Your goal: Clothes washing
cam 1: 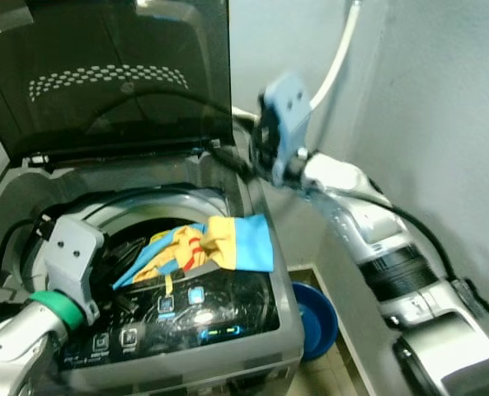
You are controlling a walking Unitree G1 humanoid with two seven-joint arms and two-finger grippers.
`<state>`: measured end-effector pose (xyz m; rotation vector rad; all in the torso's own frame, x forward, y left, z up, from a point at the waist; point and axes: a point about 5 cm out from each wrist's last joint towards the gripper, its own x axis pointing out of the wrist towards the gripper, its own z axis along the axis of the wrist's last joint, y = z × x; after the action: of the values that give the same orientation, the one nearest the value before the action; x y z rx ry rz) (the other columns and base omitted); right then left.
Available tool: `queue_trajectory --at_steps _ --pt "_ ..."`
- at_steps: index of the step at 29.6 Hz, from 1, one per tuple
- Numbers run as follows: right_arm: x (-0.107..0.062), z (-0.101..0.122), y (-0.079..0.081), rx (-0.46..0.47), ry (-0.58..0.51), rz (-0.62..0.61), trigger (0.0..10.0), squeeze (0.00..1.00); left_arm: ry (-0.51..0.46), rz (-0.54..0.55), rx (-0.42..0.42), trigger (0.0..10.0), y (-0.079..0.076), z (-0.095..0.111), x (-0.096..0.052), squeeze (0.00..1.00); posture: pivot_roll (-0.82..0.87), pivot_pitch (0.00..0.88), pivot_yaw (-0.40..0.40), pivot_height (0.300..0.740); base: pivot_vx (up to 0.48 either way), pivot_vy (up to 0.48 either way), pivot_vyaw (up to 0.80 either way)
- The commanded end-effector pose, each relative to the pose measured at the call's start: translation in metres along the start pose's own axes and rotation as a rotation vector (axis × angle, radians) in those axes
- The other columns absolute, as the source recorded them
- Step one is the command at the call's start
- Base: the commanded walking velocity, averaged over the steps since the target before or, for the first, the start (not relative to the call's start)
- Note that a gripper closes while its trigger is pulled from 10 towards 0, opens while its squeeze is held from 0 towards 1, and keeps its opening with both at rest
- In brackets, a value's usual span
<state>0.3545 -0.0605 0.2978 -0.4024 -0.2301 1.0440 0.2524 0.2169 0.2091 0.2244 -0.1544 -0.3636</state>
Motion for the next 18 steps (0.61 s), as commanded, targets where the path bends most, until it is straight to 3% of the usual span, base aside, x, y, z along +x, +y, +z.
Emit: queue_trajectory --at_steps 1,3,4,6,10,12,18 --pt "-0.009 -0.001 0.009 -0.032 0.032 0.115 10.0 0.00 0.017 0.005 -0.004 10.0 0.004 -0.004 -0.006 0.00 0.06 0.079 0.092 0.740 0.000 0.000 0.00" --pt "-0.039 -0.009 0.014 -0.037 0.105 0.246 10.0 0.00 0.017 0.006 -0.002 10.0 0.005 -0.004 -0.007 0.00 0.06 0.080 0.093 0.740 0.000 0.000 0.00" --pt "-0.039 -0.009 0.014 -0.037 0.105 0.246 10.0 0.00 0.017 0.006 -0.002 10.0 0.005 -0.004 -0.007 0.00 0.06 0.080 0.093 0.740 0.000 0.000 0.00" --pt "-0.055 -0.007 0.014 -0.036 0.128 0.289 10.0 0.00 0.014 0.000 -0.002 10.0 0.004 -0.003 -0.007 0.00 0.06 0.077 0.103 0.740 0.000 0.000 0.00" --pt "-0.062 -0.005 0.011 -0.051 0.142 0.312 10.0 0.00 0.012 -0.006 -0.003 10.0 0.004 -0.003 -0.006 0.00 0.06 0.077 0.103 0.740 0.000 0.000 0.00" --pt "-0.080 -0.004 0.014 -0.092 0.200 0.389 10.0 0.00 0.009 -0.013 -0.003 10.0 0.003 -0.003 -0.005 0.00 0.06 0.075 0.107 0.740 0.000 0.000 0.00" --pt "-0.091 -0.014 0.021 -0.127 0.319 0.459 10.0 0.00 0.010 -0.018 -0.003 10.0 0.003 -0.003 -0.004 0.00 0.06 0.074 0.106 0.740 0.000 0.000 0.00"
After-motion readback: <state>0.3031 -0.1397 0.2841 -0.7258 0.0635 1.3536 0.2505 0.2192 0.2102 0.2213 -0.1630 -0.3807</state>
